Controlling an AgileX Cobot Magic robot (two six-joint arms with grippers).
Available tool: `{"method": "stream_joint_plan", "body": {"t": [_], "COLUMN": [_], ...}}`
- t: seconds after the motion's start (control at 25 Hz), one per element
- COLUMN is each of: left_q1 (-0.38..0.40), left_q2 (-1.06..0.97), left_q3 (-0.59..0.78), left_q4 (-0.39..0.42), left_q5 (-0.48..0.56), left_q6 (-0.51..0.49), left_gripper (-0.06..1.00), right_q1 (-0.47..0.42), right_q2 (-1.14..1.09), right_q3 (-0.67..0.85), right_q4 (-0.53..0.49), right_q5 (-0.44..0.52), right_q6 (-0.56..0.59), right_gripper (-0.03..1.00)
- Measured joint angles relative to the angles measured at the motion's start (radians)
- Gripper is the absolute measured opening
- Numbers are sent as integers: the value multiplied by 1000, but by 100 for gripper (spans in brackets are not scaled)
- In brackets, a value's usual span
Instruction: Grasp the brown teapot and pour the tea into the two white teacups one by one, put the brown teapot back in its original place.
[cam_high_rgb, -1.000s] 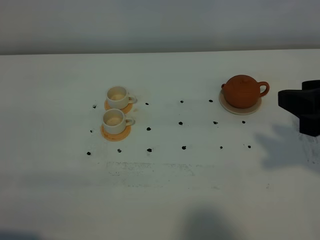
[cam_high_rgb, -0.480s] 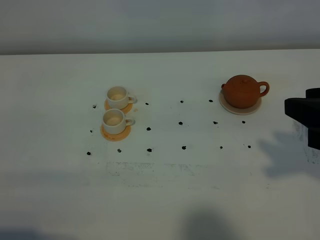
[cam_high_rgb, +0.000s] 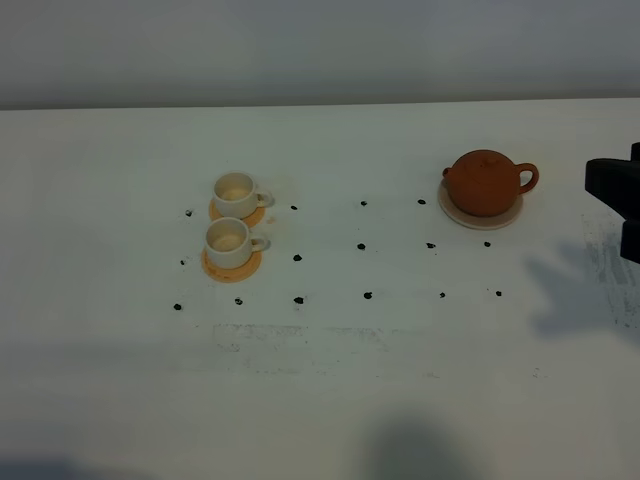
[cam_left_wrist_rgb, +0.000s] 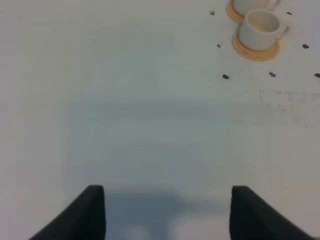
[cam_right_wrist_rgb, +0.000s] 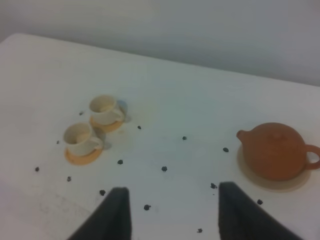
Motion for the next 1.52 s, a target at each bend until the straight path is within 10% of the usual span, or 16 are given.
{"method": "stream_joint_plan", "body": {"t": [1.52], "left_q1": [0], "left_q2": [0], "left_q3": [0], "left_q4": [0], "left_q5": [0], "left_q6": [0], "left_gripper": [52], "right_q1": [-93], "right_q2": [516], "right_q3": [-143], "right_q4": [-162], "right_q5": [77], "right_q6": [22], "right_gripper": [42]}}
